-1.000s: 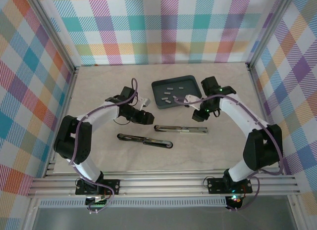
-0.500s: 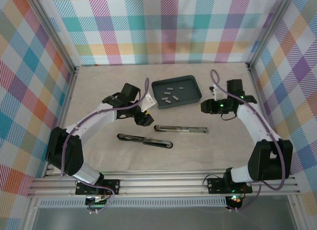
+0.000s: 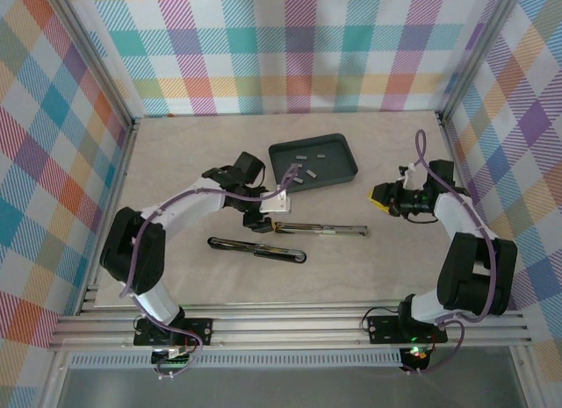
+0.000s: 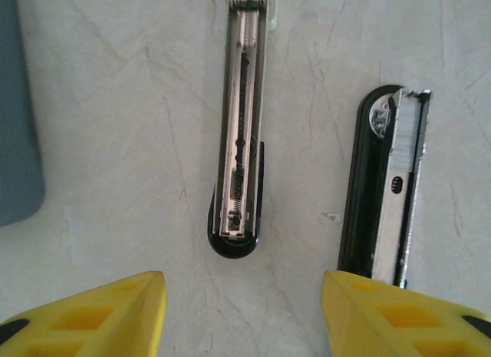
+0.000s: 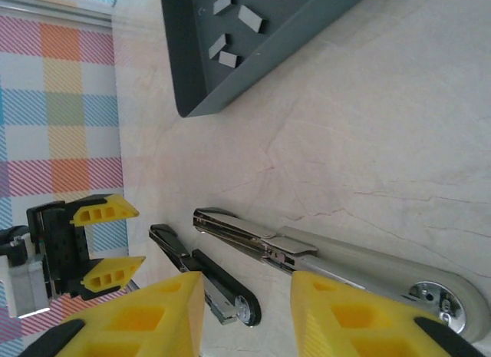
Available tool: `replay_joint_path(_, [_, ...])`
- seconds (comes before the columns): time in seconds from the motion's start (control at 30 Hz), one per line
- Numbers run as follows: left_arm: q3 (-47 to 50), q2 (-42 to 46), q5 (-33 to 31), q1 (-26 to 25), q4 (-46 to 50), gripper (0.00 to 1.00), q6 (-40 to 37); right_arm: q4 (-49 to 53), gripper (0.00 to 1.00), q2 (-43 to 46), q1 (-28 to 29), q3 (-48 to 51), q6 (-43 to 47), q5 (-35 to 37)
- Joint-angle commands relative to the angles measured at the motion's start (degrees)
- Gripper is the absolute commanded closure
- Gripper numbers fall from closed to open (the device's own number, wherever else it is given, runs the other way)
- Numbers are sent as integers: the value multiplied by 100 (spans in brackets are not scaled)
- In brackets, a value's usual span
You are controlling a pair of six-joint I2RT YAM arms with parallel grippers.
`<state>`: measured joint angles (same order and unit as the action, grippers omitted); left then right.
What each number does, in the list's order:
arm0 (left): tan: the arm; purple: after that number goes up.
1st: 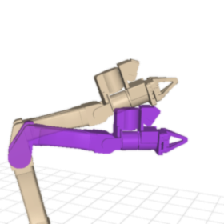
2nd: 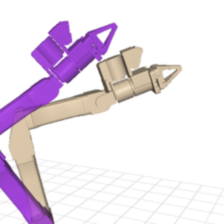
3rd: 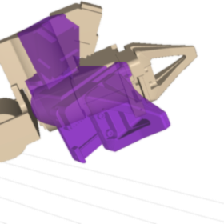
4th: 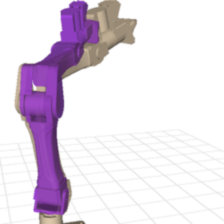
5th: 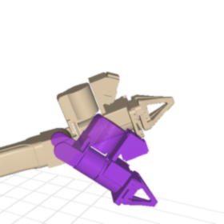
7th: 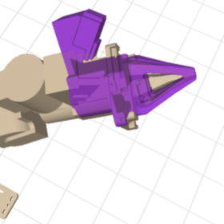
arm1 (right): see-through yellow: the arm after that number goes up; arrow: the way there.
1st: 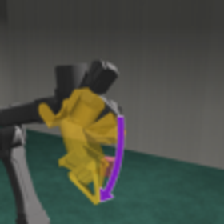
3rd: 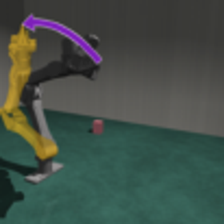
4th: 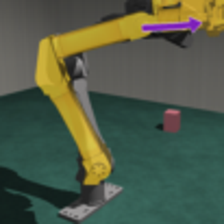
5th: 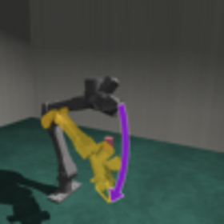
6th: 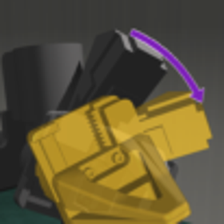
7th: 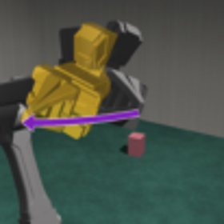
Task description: Load the staples into the stapler
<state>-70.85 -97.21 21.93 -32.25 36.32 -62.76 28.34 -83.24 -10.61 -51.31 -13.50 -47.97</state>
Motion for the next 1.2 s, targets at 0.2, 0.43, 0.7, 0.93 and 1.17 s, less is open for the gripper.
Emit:
replay_joint_path(0.2, [-401,-756,-259,-141,42,44,-420,203,61,-386,-56,155,-89,236])
replay_joint_path(0.43, [-525,-1080,-414,-202,27,44,-428,443,60,-571,-57,261,143,361])
replay_joint_path(0.7, [-579,-1307,-518,-245,-80,42,-333,590,60,-748,-56,297,268,543])
replay_joint_path(0.93, [-641,-1450,-506,-247,-19,42,-342,587,60,-878,-52,314,283,455])
replay_joint_path(1.17, [-657,-1537,-513,-255,-64,42,-339,660,60,-955,-20,293,308,472])
